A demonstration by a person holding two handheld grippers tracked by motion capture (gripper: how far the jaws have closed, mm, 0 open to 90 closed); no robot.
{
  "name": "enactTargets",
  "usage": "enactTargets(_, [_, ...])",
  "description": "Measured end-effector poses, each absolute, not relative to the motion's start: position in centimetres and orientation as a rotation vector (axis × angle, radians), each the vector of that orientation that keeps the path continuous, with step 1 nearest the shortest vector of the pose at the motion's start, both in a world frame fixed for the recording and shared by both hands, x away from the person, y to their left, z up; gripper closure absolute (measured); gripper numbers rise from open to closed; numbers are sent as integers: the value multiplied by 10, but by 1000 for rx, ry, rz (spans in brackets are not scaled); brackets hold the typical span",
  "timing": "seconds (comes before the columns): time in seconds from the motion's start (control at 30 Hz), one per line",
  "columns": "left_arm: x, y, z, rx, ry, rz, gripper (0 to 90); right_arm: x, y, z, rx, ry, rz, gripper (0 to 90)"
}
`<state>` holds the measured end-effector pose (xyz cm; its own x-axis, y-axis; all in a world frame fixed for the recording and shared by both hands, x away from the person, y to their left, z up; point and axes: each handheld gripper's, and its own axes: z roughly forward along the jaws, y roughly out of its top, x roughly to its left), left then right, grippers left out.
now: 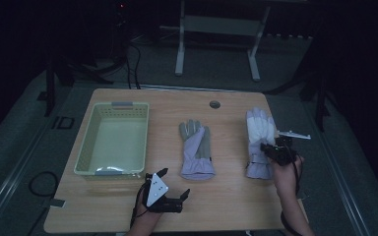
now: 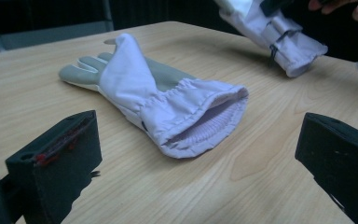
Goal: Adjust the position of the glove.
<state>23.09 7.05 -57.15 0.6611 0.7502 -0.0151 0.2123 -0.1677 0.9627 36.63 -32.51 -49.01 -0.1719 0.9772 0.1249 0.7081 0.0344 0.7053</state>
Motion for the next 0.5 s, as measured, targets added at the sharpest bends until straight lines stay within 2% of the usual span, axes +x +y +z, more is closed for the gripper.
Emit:
enactTargets(0.27, [233, 72, -572, 1703, 812, 556, 4, 385, -323, -521, 1761, 1937, 827, 762])
enactTargets(0.5, [236, 75, -572, 1694, 831, 521, 4, 388, -322, -522, 1714, 1997, 810, 628])
